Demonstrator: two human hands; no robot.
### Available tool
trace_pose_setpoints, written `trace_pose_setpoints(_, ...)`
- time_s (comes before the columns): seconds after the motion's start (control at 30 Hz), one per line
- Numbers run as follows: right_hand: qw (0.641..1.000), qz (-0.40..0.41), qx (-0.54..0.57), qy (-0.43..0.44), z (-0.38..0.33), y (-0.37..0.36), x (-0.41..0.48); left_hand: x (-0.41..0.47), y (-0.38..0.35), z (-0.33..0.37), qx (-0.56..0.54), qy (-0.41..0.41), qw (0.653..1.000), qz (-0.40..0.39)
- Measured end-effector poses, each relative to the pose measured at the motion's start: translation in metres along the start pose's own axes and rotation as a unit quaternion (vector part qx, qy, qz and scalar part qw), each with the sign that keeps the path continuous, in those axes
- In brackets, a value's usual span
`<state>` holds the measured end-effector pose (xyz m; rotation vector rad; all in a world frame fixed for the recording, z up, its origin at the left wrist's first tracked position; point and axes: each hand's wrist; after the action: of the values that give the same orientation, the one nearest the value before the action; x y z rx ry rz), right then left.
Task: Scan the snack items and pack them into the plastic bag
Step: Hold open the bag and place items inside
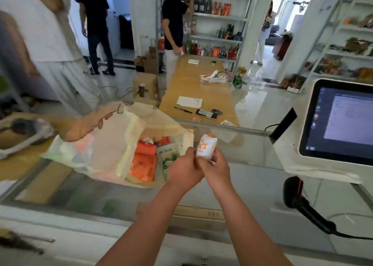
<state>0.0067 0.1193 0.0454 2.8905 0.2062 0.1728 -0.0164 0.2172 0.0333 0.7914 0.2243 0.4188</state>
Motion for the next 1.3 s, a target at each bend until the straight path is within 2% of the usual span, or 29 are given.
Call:
trace_pose_setpoints(0.2,0.997,-0.055,0.048,0.009,-0.014,-0.042,0.019,0.007,0.045,-0.028,-0.173,0.048,0.984,0.01)
trace_pose_setpoints(0.27,0.996,-0.07,0.058,-0.001,-0.015,-0.053,0.026,0.003,0.062,-0.029,-0.284,0.073,0.956,0.033)
trace_pose_setpoints(0.37,0.988,-0.136,0.069,-0.011,-0.019,-0.07,0.029,0.002,0.087,-0.028,-0.357,0.132,0.918,0.117)
trace_pose_setpoints(0.47,0.97,-0.222,0.079,-0.054,-0.02,-0.089,0.029,0.005,0.11,-0.032,-0.468,0.227,0.839,0.157)
trace_pose_setpoints(0.57,0.931,-0.343,0.077,-0.096,-0.025,-0.097,0.031,0.002,0.123,-0.037,-0.491,0.273,0.804,0.195)
trace_pose_setpoints(0.7,0.889,-0.435,0.097,-0.104,-0.03,-0.102,0.04,-0.007,0.138,-0.038,-0.454,0.322,0.794,0.245)
trace_pose_setpoints(0.77,0.89,-0.45,0.048,-0.056,-0.034,-0.105,0.05,-0.011,0.141,-0.039,-0.442,0.362,0.787,0.231)
trace_pose_setpoints(0.87,0.906,-0.418,0.01,0.062,-0.043,-0.103,0.066,-0.012,0.137,-0.032,-0.436,0.388,0.777,0.233)
trace_pose_setpoints(0.97,0.903,-0.395,0.044,0.165,-0.045,-0.099,0.073,-0.01,0.133,-0.023,-0.4,0.373,0.784,0.292)
trace_pose_setpoints(1.0,0.898,-0.387,0.05,0.202,-0.042,-0.098,0.072,-0.009,0.135,-0.019,-0.424,0.351,0.78,0.299)
trace_pose_setpoints(1.07,0.892,-0.359,0.047,0.273,-0.034,-0.098,0.07,-0.008,0.143,-0.014,-0.544,0.281,0.747,0.257)
trace_pose_setpoints(1.13,0.878,-0.343,0.037,0.331,-0.021,-0.096,0.071,-0.008,0.153,-0.006,-0.668,0.217,0.677,0.221)
trace_pose_setpoints(1.17,0.868,-0.343,0.025,0.358,-0.016,-0.095,0.071,-0.007,0.158,-0.003,-0.699,0.199,0.654,0.211)
trace_pose_setpoints(1.2,0.857,-0.354,0.004,0.374,-0.011,-0.095,0.07,-0.004,0.161,0.001,-0.711,0.189,0.645,0.205)
trace_pose_setpoints(1.23,0.846,-0.373,-0.018,0.38,-0.007,-0.095,0.069,-0.001,0.164,0.004,-0.698,0.197,0.652,0.22)
trace_pose_setpoints(1.27,0.838,-0.395,-0.039,0.375,-0.006,-0.095,0.067,0.0,0.164,0.01,-0.665,0.209,0.678,0.231)
trace_pose_setpoints(1.3,0.832,-0.413,-0.059,0.366,-0.006,-0.097,0.066,0.001,0.163,0.012,-0.602,0.23,0.723,0.249)
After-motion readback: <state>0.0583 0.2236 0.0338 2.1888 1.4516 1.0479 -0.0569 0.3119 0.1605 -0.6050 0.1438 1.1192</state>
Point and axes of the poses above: each hand's wrist, its own x-axis towards the middle knuckle, its own y-axis out of the back of the hand, z = x × y, and after that the axes turned 12 degrees about y, right-handed
